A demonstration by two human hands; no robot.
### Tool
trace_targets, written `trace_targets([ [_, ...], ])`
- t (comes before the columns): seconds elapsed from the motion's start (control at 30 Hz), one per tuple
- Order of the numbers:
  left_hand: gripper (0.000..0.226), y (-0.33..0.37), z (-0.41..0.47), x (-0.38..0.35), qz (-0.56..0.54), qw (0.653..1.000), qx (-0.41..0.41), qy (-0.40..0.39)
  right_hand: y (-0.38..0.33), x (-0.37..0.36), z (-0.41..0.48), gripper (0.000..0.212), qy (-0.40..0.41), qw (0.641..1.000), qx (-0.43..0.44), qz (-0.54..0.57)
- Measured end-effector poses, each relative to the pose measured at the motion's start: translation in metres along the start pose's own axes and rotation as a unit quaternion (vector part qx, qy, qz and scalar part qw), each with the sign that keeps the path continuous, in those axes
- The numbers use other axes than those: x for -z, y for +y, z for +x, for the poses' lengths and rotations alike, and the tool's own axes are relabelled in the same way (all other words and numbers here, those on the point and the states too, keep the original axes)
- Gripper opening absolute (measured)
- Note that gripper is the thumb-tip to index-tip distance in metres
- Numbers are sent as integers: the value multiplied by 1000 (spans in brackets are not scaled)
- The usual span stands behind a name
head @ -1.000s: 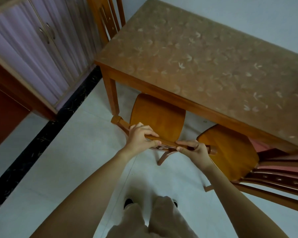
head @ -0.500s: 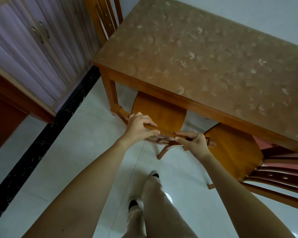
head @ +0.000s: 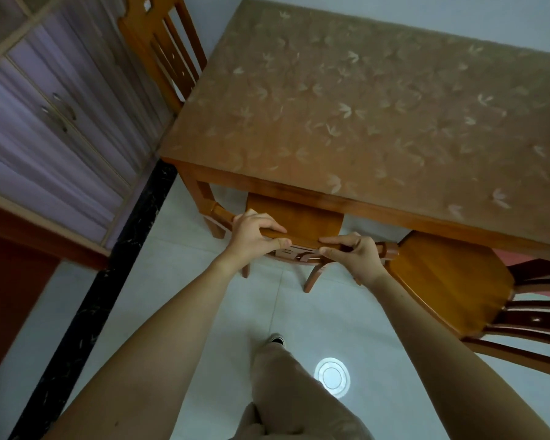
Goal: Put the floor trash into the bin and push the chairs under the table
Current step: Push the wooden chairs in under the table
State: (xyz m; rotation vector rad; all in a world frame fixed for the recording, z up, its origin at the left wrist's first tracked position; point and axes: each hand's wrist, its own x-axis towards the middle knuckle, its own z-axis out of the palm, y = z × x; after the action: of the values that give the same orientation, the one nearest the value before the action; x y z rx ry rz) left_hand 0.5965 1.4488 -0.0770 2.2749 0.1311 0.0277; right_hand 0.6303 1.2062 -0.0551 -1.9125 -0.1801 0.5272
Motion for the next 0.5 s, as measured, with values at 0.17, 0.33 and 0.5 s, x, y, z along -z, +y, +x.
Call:
trace_targets([
  [0.17, 25, -6, 24, 16, 11, 1000, 12, -24, -9, -7, 22, 22, 13, 1000, -9, 10],
  [0.33, 23, -16, 42, 27, 13, 999, 9, -29, -19, -16, 39, 22, 21, 1000, -19, 5],
  [0.5, 21, -28, 51, 35, 7, 1000, 2, -29, -21, -24, 48, 18, 28, 999, -32, -26],
])
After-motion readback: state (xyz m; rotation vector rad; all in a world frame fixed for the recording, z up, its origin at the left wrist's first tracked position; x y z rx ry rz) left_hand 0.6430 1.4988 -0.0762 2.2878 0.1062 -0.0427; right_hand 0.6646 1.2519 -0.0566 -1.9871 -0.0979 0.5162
